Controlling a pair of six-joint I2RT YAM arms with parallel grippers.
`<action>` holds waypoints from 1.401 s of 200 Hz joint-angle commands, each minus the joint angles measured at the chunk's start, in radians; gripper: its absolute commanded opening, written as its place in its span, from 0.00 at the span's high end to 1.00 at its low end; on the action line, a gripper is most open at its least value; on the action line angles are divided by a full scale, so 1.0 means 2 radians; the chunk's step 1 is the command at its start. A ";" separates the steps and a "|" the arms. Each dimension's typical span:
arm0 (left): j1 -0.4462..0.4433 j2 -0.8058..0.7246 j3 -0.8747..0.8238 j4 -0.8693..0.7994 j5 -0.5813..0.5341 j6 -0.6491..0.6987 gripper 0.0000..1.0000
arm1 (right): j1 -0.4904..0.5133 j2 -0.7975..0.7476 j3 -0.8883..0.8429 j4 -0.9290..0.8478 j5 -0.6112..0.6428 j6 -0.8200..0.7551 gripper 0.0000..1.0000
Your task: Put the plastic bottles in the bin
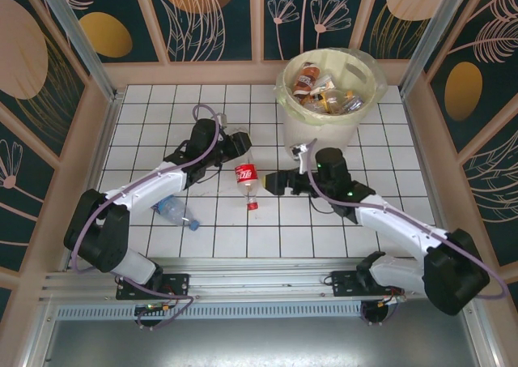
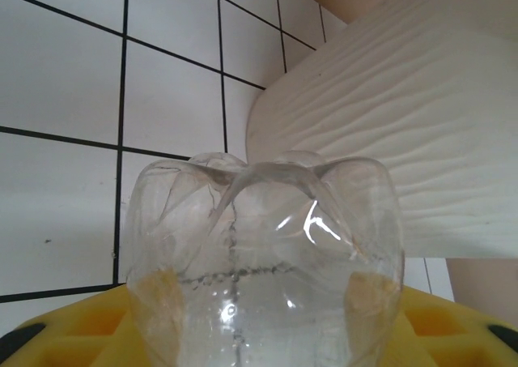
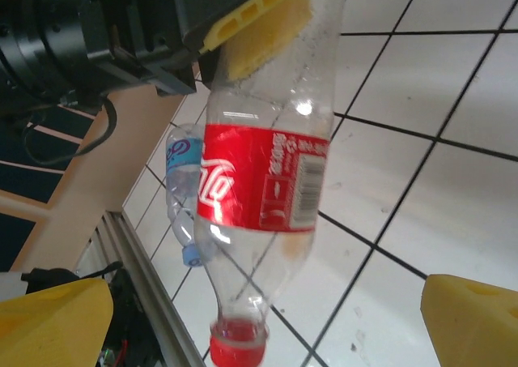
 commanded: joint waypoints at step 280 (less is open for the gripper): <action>-0.021 -0.003 0.029 0.053 0.021 -0.053 0.39 | 0.038 0.136 0.100 0.062 0.028 0.010 0.38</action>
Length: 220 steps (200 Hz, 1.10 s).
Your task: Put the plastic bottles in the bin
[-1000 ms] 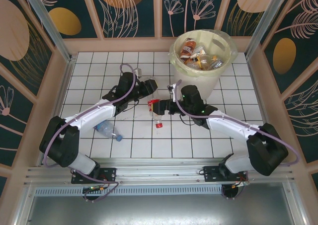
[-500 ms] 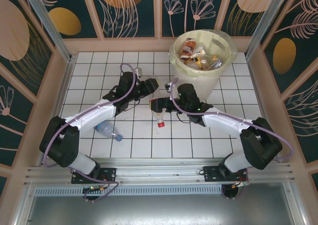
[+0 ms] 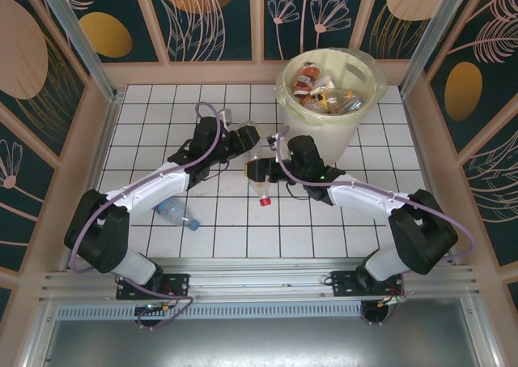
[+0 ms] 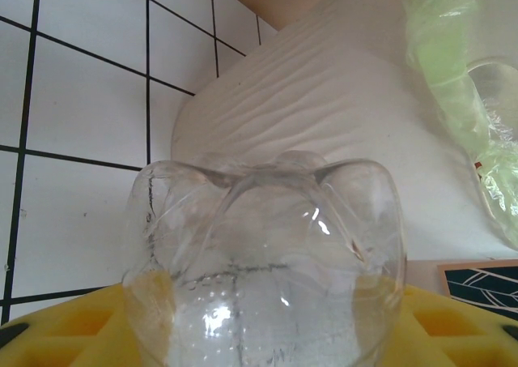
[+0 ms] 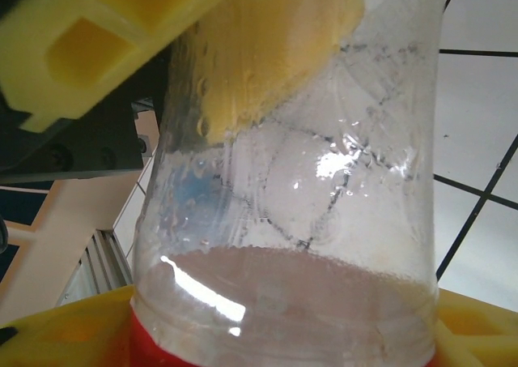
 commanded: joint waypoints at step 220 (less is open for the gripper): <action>-0.001 -0.120 0.045 -0.025 -0.048 0.194 0.01 | -0.005 -0.133 0.063 -0.129 0.084 -0.075 0.40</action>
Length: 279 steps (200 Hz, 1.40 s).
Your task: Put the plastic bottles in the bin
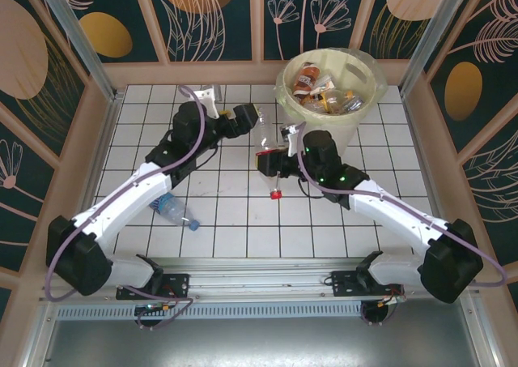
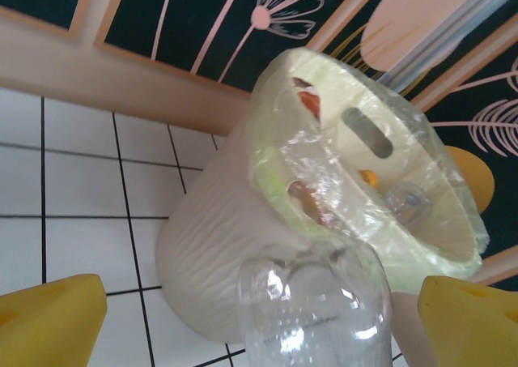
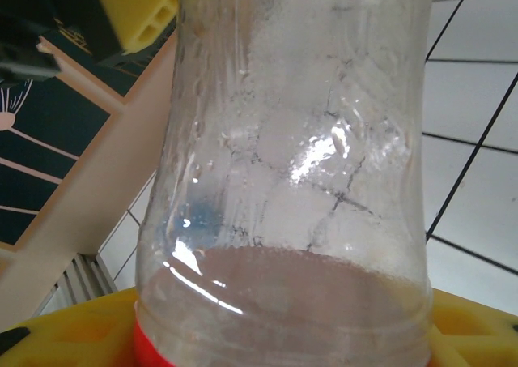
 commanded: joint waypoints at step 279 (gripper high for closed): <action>0.000 -0.064 -0.051 0.077 0.169 0.119 0.01 | -0.267 0.050 0.259 -0.127 -0.022 -0.105 0.40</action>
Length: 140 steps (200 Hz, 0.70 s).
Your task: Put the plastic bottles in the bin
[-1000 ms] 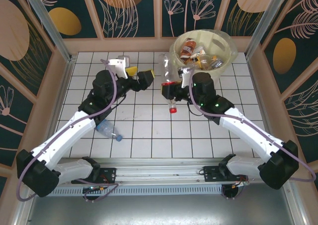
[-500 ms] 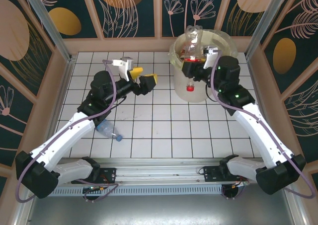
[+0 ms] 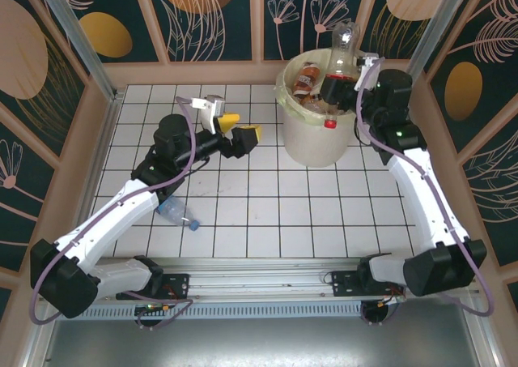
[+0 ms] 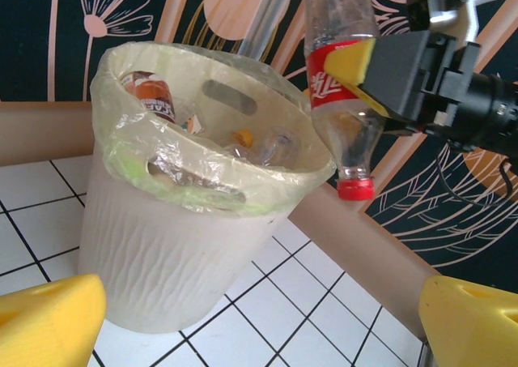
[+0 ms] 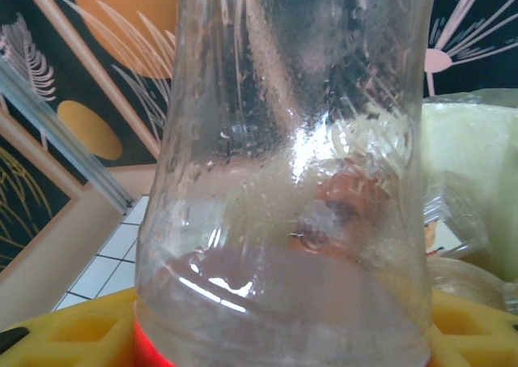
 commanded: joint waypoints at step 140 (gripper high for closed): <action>-0.001 -0.002 0.021 -0.030 -0.027 0.029 0.01 | -0.066 0.091 0.076 0.023 -0.114 0.026 0.38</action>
